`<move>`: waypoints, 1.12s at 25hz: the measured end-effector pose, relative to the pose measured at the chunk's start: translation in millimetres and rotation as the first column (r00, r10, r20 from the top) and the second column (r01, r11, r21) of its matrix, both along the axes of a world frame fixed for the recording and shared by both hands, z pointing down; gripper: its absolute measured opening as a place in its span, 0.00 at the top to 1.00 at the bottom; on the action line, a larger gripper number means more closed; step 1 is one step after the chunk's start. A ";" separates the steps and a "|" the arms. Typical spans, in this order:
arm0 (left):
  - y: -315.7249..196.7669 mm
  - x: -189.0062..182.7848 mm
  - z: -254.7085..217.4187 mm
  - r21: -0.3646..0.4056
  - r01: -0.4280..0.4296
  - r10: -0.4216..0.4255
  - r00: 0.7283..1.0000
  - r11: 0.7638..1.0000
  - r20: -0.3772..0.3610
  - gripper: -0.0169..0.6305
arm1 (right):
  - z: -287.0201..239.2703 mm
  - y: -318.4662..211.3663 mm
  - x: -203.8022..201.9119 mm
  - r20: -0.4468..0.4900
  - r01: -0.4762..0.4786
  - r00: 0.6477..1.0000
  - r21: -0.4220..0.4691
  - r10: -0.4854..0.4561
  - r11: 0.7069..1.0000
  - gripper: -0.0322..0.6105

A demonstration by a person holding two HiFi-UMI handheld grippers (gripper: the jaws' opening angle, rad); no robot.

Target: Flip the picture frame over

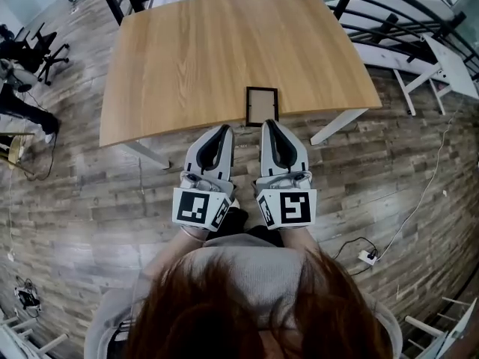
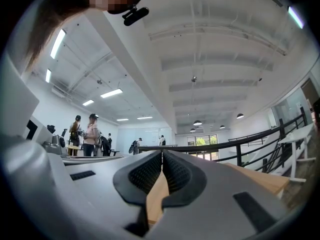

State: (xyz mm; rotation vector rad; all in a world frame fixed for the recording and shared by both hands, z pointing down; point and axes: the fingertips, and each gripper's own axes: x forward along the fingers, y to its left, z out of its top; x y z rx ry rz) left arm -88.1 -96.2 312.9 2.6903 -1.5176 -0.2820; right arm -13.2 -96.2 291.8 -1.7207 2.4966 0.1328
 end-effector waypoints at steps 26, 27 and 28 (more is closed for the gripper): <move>-69.8 21.6 45.9 -0.133 0.042 -0.041 0.999 0.990 0.007 0.96 | 176.4 -88.1 57.0 0.425 0.140 0.897 -0.536 0.123 0.832 0.87; -69.6 21.3 50.8 -0.145 0.039 -0.038 0.999 0.989 0.009 0.96 | 191.5 -87.2 58.1 0.521 0.195 0.839 -0.558 0.158 0.806 0.84; -69.6 21.4 55.8 -0.160 0.036 -0.035 0.999 0.986 0.010 0.96 | 205.6 -85.9 58.8 0.603 0.250 0.776 -0.565 0.187 0.786 0.84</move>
